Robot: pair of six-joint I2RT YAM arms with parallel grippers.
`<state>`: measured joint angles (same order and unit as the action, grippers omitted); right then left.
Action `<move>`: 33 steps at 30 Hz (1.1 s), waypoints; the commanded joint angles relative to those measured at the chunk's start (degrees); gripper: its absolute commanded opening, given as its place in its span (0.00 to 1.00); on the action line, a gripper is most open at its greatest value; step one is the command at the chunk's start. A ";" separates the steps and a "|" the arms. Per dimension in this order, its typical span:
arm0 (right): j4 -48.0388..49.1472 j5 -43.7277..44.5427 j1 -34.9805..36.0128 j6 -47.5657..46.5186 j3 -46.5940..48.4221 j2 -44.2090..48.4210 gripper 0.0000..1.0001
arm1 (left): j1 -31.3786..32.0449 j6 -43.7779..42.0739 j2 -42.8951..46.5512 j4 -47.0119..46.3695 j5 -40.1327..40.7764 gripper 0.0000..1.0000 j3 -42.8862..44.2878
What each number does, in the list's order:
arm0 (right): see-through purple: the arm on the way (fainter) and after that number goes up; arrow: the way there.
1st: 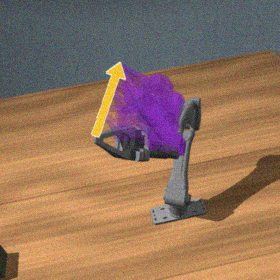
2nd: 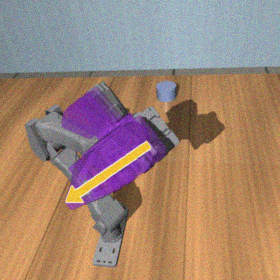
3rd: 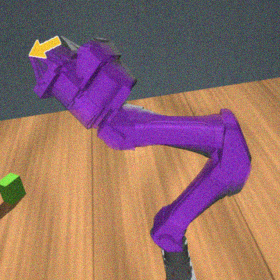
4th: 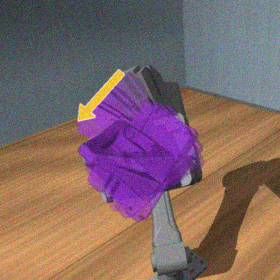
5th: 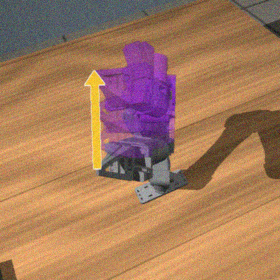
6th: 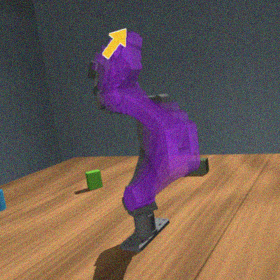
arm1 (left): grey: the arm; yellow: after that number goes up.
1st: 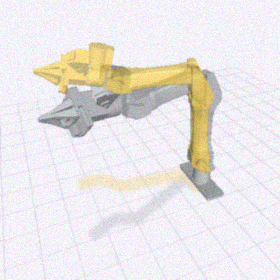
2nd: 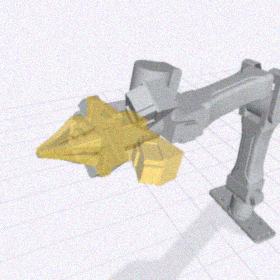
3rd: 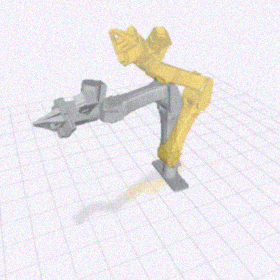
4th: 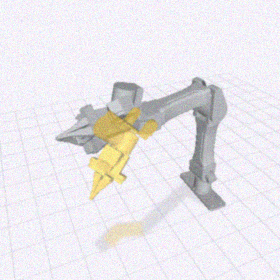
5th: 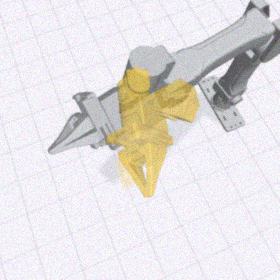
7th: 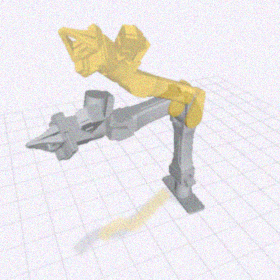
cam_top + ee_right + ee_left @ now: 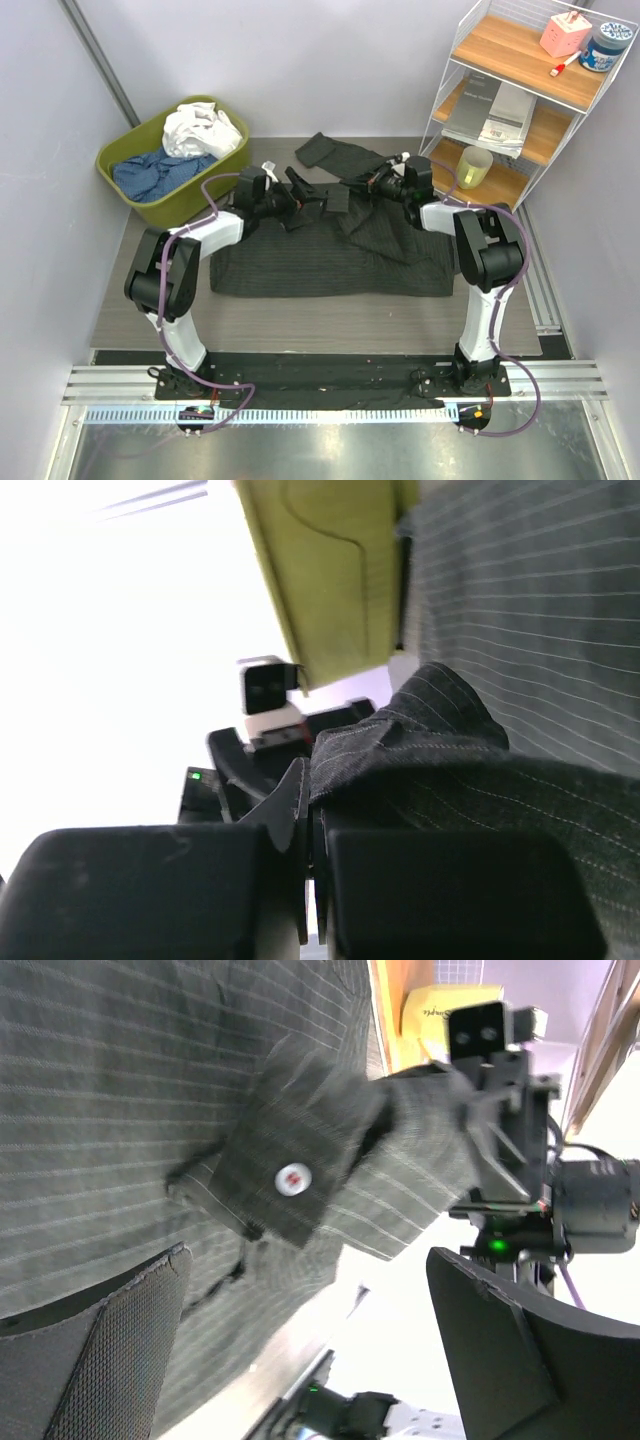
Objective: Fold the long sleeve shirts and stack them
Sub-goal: Fold the shirt
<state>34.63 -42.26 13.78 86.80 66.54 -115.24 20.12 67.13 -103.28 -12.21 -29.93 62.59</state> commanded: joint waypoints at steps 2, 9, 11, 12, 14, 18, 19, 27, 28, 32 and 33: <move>-0.35 4.90 1.25 0.38 -0.27 6.08 0.01 | 2.38 8.27 2.83 2.71 4.18 1.00 1.04; 0.61 6.22 3.27 3.10 -0.71 6.26 0.01 | 3.43 13.63 2.30 -1.32 6.12 1.00 0.69; 0.09 6.57 3.62 3.46 -0.71 6.26 0.01 | 3.44 15.21 1.51 -3.07 6.12 1.00 1.13; 0.00 6.66 3.71 3.55 -0.63 6.17 0.01 | 3.52 15.65 1.33 -3.96 5.94 1.00 1.22; -1.05 6.84 3.89 3.72 -0.98 5.82 0.01 | 3.79 16.71 0.72 -6.41 5.68 0.99 1.13; -3.95 7.63 4.06 3.55 -1.85 5.99 0.01 | 3.79 17.50 -0.07 -7.83 5.85 0.87 1.66; -4.39 7.63 4.15 3.89 -2.29 5.99 0.01 | 3.87 17.68 -0.68 -7.83 5.76 0.83 1.83; -4.40 7.02 4.41 3.55 -4.93 6.52 0.01 | 3.52 16.10 -1.04 -9.41 4.89 0.36 2.98; -3.96 7.10 4.33 3.63 -5.11 6.61 0.01 | 3.52 15.66 -0.61 -9.76 4.54 0.29 2.98; -2.99 6.75 4.06 3.29 -4.85 6.78 0.01 | 2.65 13.38 -0.25 -10.12 2.78 0.00 2.89; -3.08 6.32 3.80 2.94 -4.67 6.87 0.01 | 2.38 12.77 -0.16 -10.12 1.73 0.00 2.72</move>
<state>29.04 -35.27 17.89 90.35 61.14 -111.61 23.46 82.81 -104.79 -18.87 -25.26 63.55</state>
